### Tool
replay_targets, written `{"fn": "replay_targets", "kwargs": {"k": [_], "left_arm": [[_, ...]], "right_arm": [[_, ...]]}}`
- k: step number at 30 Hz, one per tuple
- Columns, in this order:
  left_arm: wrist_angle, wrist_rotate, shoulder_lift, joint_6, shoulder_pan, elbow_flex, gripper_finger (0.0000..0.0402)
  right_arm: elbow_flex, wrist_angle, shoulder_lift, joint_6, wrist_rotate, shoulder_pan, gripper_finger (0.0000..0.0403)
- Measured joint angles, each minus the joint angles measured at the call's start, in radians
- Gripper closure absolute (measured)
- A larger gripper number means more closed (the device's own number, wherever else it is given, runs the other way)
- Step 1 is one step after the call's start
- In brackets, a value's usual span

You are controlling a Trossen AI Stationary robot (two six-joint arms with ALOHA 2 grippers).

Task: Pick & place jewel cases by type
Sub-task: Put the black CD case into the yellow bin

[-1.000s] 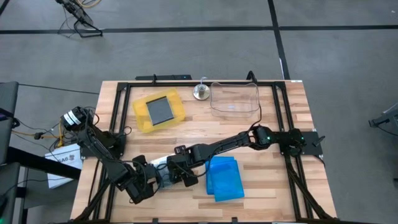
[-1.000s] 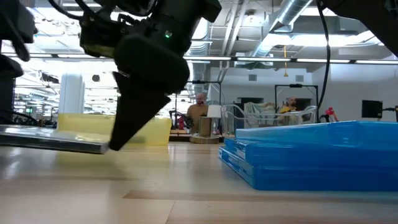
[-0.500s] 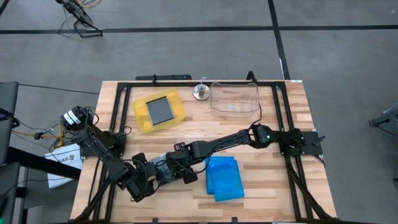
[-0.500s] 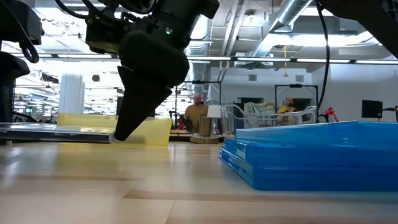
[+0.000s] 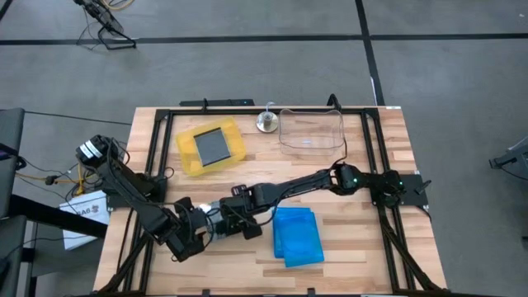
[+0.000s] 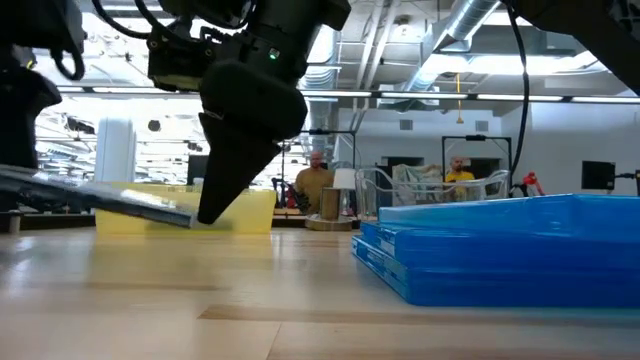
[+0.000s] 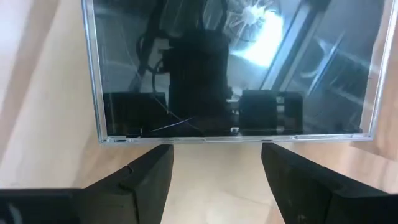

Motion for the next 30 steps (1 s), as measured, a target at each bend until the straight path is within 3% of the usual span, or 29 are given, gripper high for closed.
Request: {"fn": "replay_targets", "kwargs": {"k": [14,30], "left_arm": [[-0.119,-0.010,-0.056,0.052,0.071,0.000,0.0143],[-0.149,-0.008,-0.056,0.083,0.109,0.000,0.0143]], "right_arm": [[0.093,-0.099,-0.001,0.001,-0.006,-0.073,0.0163],[0.098,-0.102,-0.002,-0.034,-0.002,-0.076,0.0163]]}}
